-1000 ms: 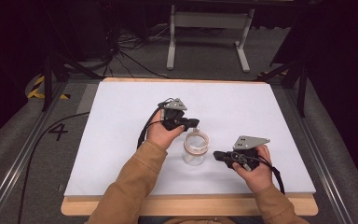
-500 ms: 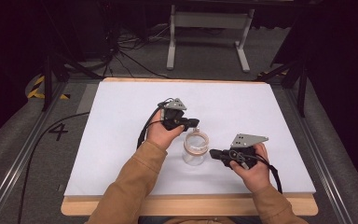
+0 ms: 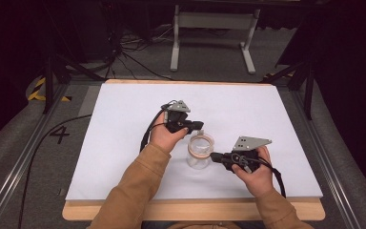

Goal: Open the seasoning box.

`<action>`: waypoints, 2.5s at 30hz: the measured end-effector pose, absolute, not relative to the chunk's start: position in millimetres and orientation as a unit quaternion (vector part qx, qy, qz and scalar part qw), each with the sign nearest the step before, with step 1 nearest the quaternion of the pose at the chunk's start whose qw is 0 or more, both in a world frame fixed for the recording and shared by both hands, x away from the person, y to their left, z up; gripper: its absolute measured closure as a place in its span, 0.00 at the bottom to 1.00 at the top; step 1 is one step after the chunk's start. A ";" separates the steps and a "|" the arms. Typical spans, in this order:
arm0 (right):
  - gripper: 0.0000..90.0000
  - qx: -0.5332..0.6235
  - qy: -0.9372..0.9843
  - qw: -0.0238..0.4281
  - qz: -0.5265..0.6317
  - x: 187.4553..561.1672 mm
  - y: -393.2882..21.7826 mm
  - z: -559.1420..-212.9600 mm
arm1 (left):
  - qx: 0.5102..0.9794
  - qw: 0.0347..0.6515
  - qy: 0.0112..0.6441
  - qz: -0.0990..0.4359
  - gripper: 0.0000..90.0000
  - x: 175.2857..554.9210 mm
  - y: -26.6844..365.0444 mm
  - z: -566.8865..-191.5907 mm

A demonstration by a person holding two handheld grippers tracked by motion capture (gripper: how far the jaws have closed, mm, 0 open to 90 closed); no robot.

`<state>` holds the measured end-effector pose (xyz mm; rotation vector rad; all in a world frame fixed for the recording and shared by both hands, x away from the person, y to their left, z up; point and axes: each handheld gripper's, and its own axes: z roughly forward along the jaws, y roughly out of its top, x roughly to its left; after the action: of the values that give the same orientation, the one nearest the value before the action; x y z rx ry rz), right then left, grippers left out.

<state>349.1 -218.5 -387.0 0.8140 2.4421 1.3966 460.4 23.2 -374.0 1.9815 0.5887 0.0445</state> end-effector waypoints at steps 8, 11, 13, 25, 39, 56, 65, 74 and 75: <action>0.99 0.277 0.821 0.107 0.488 348.2 -215.8 -386.3 | 0.824 0.511 0.244 0.019 1.00 460.3 23.4 -373.6; 0.99 0.278 0.819 0.108 0.491 348.1 -216.5 -386.1 | 0.824 0.511 0.245 0.019 1.00 460.2 23.3 -373.6; 0.99 0.279 0.818 0.107 0.492 348.7 -217.0 -386.6 | 0.824 0.509 0.247 0.024 1.00 459.8 23.3 -373.3; 0.99 0.278 0.811 0.113 0.502 350.0 -221.2 -382.0 | 0.818 0.509 0.263 0.047 0.97 457.1 37.2 -364.7; 0.99 0.259 0.805 0.113 0.522 364.2 -217.1 -370.4 | 0.811 0.490 0.309 0.077 0.96 443.4 81.6 -362.7; 0.99 0.241 0.801 0.110 0.536 389.4 -214.4 -359.2 | 0.796 0.474 0.365 0.090 0.96 422.9 132.4 -367.0; 0.99 0.243 0.798 0.112 0.540 401.9 -217.3 -358.6 | 0.789 0.468 0.386 0.093 0.96 414.9 148.9 -370.2; 0.97 0.270 0.788 0.110 0.542 410.9 -223.5 -360.8 | 0.788 0.465 0.394 0.092 0.96 412.6 156.4 -371.5; 0.97 0.271 0.788 0.111 0.542 411.1 -223.6 -360.8 | 0.786 0.466 0.397 0.089 0.96 412.3 155.7 -371.8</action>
<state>411.1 -223.6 -360.8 0.7944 2.3134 1.5921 412.3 155.7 -371.8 1.9300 0.9736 0.2173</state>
